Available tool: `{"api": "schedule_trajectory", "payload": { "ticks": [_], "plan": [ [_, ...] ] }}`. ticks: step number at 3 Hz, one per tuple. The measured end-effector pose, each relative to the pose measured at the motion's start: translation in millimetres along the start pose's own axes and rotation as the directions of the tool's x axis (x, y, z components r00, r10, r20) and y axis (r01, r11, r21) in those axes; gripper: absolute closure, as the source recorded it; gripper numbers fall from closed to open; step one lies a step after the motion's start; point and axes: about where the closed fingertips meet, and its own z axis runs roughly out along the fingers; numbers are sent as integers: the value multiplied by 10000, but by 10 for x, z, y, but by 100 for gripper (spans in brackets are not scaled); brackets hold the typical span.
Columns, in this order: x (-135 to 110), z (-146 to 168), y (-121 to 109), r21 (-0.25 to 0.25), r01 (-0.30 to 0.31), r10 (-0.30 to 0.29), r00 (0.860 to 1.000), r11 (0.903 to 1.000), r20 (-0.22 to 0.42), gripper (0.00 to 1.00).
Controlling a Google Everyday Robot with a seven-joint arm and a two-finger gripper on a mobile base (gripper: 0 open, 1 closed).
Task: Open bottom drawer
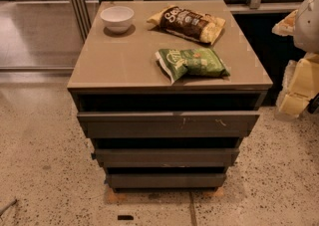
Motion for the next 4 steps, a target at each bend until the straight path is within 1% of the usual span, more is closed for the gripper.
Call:
{"api": "schedule_trajectory", "payload": {
  "ticks": [1,2,3,4],
  "plan": [
    [15,38,19,31,31,-31,10000,10000,34,0],
    [85,265,234,-53,74,-71,9986,10000,528,0],
    [254,843,613,-663,0,87,9913,9978,1311,0],
    [455,1636,1204,-2214,-162,585,9808,9750,1859,0]
  ]
}}
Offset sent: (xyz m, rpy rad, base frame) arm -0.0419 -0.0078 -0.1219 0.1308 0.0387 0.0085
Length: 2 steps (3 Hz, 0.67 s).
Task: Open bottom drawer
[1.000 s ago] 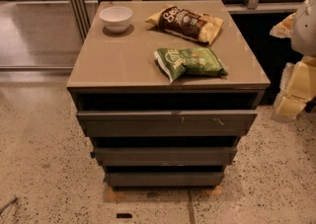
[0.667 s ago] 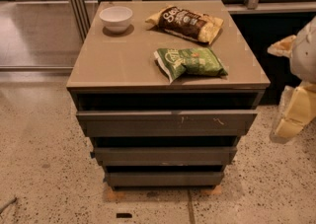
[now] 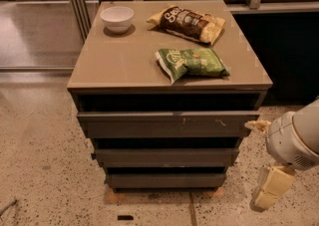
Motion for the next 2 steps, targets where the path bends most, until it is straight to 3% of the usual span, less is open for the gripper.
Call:
{"api": "schedule_trajectory", "payload": {
  "ticks": [1,2],
  "plan": [
    [-1,-2,-1,6,3,-3,10000,10000,1,0],
    [123,287,49,140,322,-323,9995,9994,44,0]
  ]
}}
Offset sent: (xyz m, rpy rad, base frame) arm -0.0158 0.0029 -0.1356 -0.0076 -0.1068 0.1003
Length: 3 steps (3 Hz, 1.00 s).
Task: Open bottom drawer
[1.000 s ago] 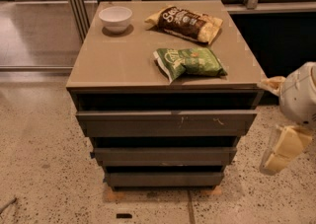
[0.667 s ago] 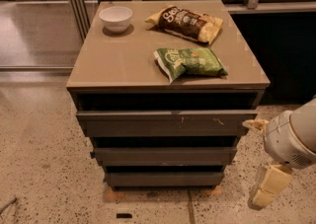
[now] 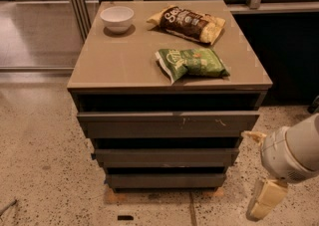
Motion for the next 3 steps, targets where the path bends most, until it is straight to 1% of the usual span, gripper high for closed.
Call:
{"api": "schedule_trajectory", "payload": {
  "ticks": [1,2,3],
  "plan": [
    [371,905,297,-626,85,-67,9995,9980,293,0],
    [668,1773,417,-1110,-81,154,9978,9938,647,0],
    [742,2131,440,-1323,-431,565,9935,9903,992,0]
  ]
}}
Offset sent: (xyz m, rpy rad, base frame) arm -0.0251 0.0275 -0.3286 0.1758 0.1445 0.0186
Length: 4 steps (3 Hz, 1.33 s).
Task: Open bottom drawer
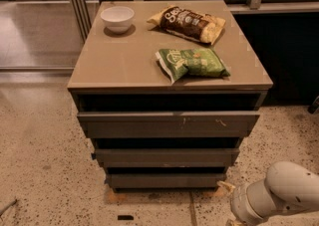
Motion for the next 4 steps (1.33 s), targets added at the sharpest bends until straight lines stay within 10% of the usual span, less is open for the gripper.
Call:
{"api": "schedule_trajectory", "payload": {
  "ticks": [2,4],
  "plan": [
    [62,112,-63,514,437,-433,9990,9977,-85,0],
    [230,884,-834,2406,1866,-2060,9768,9525,580,0]
  ]
}}
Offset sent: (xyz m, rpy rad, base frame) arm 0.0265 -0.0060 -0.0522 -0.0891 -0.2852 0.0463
